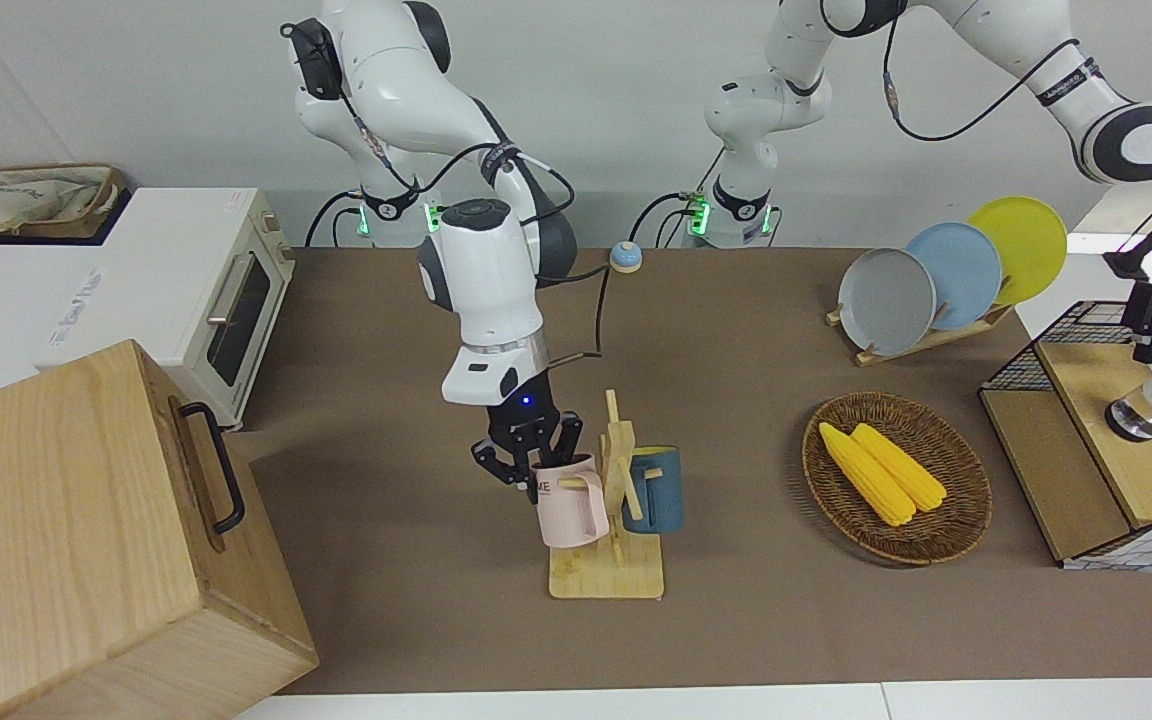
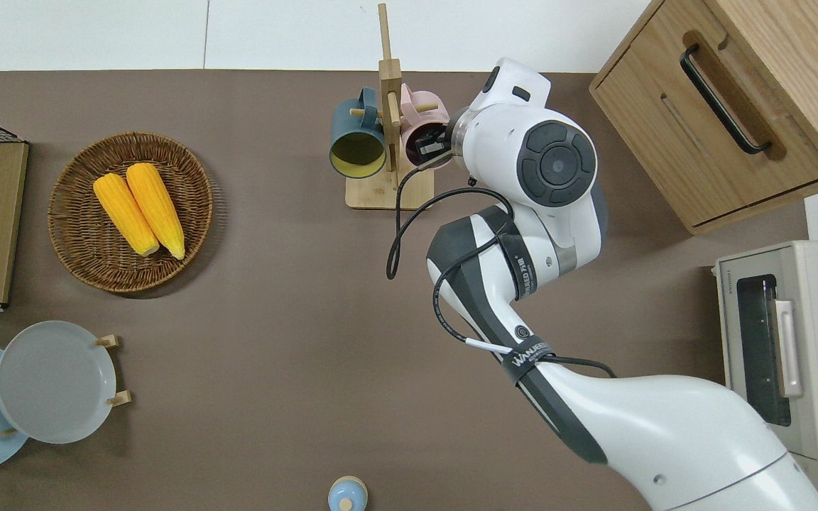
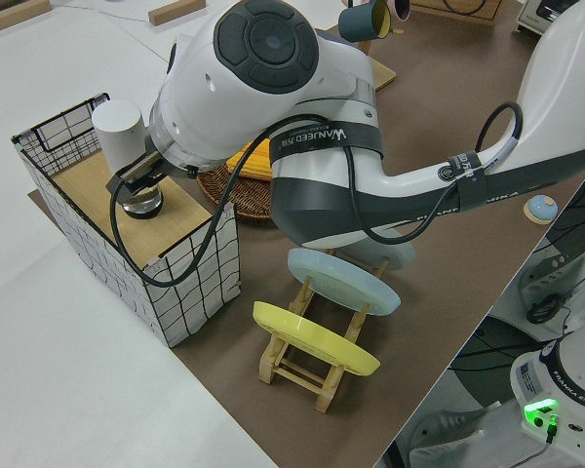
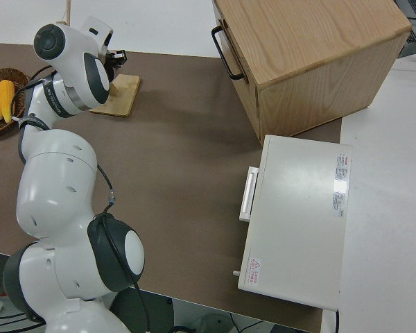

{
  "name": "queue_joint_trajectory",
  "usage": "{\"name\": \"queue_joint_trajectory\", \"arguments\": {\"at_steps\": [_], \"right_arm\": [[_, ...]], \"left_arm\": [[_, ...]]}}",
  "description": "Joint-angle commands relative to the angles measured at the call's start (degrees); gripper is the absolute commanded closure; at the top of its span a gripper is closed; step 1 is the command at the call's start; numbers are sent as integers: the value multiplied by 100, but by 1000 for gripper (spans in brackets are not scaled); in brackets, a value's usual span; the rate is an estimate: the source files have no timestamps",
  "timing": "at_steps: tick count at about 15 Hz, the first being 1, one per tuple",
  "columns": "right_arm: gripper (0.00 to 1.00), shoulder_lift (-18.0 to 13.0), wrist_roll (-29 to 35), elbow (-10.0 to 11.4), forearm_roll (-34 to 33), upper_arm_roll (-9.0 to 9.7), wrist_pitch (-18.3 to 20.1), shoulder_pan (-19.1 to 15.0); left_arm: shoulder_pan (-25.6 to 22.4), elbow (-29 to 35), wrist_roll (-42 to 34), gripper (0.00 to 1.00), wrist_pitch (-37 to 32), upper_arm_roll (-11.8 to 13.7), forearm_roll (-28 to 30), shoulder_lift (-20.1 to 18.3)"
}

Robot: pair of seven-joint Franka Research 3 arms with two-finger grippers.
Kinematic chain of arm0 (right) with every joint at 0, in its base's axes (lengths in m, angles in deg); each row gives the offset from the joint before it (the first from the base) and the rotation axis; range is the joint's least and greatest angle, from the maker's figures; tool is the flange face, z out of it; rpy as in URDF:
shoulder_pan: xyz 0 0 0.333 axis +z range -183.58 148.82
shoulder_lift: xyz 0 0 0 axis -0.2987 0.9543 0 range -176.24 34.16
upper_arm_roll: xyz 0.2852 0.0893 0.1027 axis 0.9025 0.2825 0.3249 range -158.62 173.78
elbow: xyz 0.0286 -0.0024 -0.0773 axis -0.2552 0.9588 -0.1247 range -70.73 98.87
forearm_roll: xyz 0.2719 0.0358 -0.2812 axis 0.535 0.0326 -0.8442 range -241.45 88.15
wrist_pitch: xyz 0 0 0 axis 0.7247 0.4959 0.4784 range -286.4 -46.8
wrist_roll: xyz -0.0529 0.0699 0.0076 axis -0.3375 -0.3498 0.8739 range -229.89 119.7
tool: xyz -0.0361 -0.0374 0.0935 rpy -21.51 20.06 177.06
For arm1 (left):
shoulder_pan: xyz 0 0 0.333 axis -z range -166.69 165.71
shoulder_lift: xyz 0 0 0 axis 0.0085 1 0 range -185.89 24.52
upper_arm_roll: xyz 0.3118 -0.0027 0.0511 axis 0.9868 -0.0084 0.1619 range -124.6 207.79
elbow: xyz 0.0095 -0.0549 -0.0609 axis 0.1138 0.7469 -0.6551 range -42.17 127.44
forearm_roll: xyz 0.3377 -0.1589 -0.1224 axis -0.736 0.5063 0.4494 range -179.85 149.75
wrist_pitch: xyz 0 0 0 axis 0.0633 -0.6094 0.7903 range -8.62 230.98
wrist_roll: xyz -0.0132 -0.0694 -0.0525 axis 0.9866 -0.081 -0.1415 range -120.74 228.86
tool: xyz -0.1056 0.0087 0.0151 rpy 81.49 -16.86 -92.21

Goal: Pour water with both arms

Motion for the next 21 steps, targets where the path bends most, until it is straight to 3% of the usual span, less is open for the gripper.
{"name": "queue_joint_trajectory", "arguments": {"at_steps": [1, 9, 12, 17, 19, 21], "right_arm": [[988, 109, -53, -151, -46, 39, -86, -64], [1000, 30, -106, -151, -282, -32, 81, -82], [1000, -93, -298, -151, -353, -23, 248, -108], [1000, -251, -562, -142, -353, -14, 485, -222], [1000, -348, -676, -142, -327, -14, 556, -318], [1000, -462, -913, -107, -292, 39, 599, -477]], "left_arm": [[39, 7, -172, 5, 322, -74, 494, 174], [-49, -142, -515, 15, 393, -65, 855, 473], [-84, -177, -506, 317, 393, -65, 882, 517], [-120, -274, -410, 651, 393, -65, 1066, 525], [-111, -309, -252, 728, 393, -56, 1066, 525], [-111, -379, -137, 901, 384, -56, 1058, 517]]}}
